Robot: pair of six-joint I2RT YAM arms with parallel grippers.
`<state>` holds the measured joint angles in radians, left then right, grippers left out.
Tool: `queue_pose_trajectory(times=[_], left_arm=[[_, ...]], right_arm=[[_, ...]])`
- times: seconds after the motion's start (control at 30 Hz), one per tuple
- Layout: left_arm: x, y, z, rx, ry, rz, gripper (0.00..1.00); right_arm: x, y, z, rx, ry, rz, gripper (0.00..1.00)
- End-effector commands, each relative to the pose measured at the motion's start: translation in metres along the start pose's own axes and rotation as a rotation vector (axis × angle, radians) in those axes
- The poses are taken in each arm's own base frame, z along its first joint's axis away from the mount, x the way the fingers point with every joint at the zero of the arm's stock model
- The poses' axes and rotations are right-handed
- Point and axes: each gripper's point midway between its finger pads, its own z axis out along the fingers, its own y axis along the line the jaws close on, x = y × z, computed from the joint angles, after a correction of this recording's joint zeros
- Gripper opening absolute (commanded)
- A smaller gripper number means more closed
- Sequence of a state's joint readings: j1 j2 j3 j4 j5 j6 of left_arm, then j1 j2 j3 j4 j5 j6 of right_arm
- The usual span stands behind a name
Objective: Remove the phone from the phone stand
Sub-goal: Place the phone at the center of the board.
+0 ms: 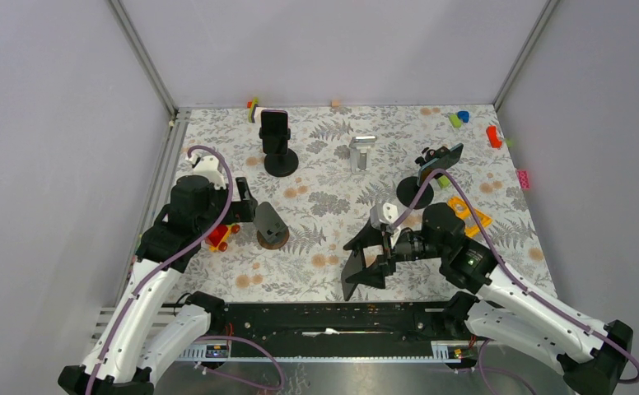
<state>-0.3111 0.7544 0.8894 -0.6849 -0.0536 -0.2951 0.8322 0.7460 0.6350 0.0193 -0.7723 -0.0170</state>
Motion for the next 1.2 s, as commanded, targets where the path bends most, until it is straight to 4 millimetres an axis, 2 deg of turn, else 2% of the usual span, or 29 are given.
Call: queue_pose_trajectory(times=[0.0,0.27,0.37,0.43,0.5,0.57,0.63,0.73,0.83,1.0,1.17], left_arm=[[-0.011,-0.002,0.000,0.011,-0.056,0.008,0.98],[-0.010,-0.002,0.000,0.010,-0.052,0.011,0.98],[-0.010,-0.002,0.000,0.011,-0.054,0.011,0.98],[-0.011,-0.002,-0.001,0.009,-0.054,0.014,0.98],[-0.011,-0.001,-0.001,0.006,-0.055,0.018,0.98],[-0.012,-0.001,0.000,0.003,-0.053,0.022,0.98],[-0.012,0.000,0.001,0.000,-0.050,0.024,0.98],[-0.012,-0.001,0.001,0.001,-0.045,0.025,0.98],[-0.012,-0.001,0.002,-0.001,-0.041,0.029,0.98],[-0.012,0.001,0.002,-0.009,-0.039,0.031,0.98],[-0.011,0.002,0.003,-0.017,-0.030,0.030,0.98]], right_arm=[[-0.028,0.007,-0.001,-0.044,-0.079,-0.123,0.00],[-0.026,0.008,-0.001,-0.047,-0.080,-0.113,0.00],[-0.024,0.002,0.000,-0.019,-0.058,-0.107,0.00],[-0.020,-0.017,0.000,0.087,-0.033,-0.061,0.00],[-0.020,-0.054,-0.005,0.301,-0.026,-0.001,0.00],[-0.012,-0.086,-0.018,0.512,0.012,0.079,0.00],[-0.007,-0.100,-0.029,0.617,0.063,0.107,0.00],[-0.002,-0.103,-0.036,0.663,0.142,0.150,0.00],[0.014,-0.112,-0.050,0.787,0.253,0.272,0.00],[0.055,-0.123,-0.073,0.990,0.560,0.463,0.00],[0.092,-0.129,-0.071,1.099,0.724,0.627,0.00]])
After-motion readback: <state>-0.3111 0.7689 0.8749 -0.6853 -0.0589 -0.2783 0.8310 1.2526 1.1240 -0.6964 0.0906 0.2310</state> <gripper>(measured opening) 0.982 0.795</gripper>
